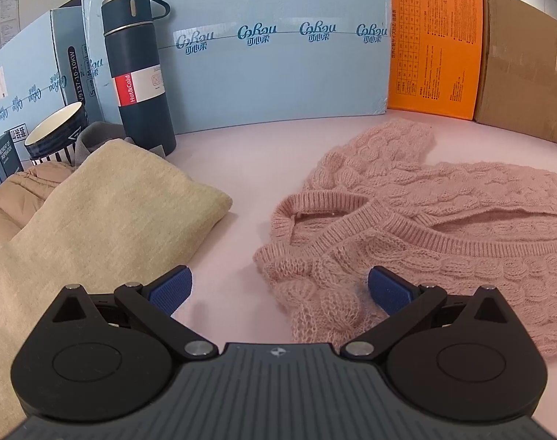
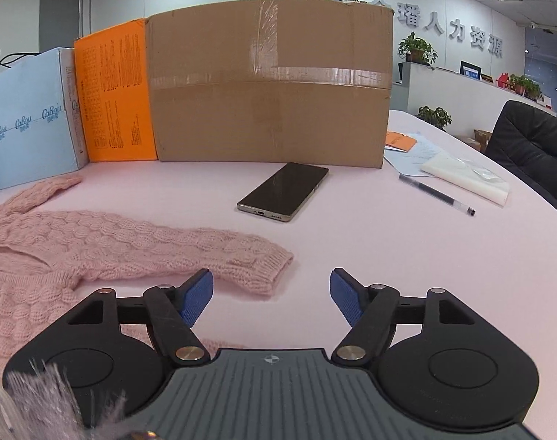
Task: Fold clothes
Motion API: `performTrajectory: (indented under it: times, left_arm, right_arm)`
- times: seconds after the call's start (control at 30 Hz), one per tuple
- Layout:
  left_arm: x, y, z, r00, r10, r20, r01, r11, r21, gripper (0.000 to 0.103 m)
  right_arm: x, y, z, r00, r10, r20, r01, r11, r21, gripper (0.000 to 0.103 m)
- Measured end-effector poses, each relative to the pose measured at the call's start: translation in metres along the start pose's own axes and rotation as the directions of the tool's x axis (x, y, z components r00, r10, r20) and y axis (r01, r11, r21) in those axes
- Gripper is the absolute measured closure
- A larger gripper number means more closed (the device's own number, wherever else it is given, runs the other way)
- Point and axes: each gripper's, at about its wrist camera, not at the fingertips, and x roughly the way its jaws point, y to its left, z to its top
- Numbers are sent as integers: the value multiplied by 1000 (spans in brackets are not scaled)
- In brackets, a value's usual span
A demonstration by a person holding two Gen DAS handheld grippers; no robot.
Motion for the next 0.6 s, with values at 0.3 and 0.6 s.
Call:
performTrajectory:
  times: [0.3, 0.6]
  left_arm:
    - [-5, 9, 0, 998, -53, 45, 55, 998, -43, 0]
    - [-1, 4, 0, 998, -58, 25, 58, 998, -23, 0]
  right_arm:
    - [79, -9, 34, 989, 18, -145, -13, 999, 39, 27]
    - [90, 13, 23, 981, 118, -156, -134, 987, -92, 91]
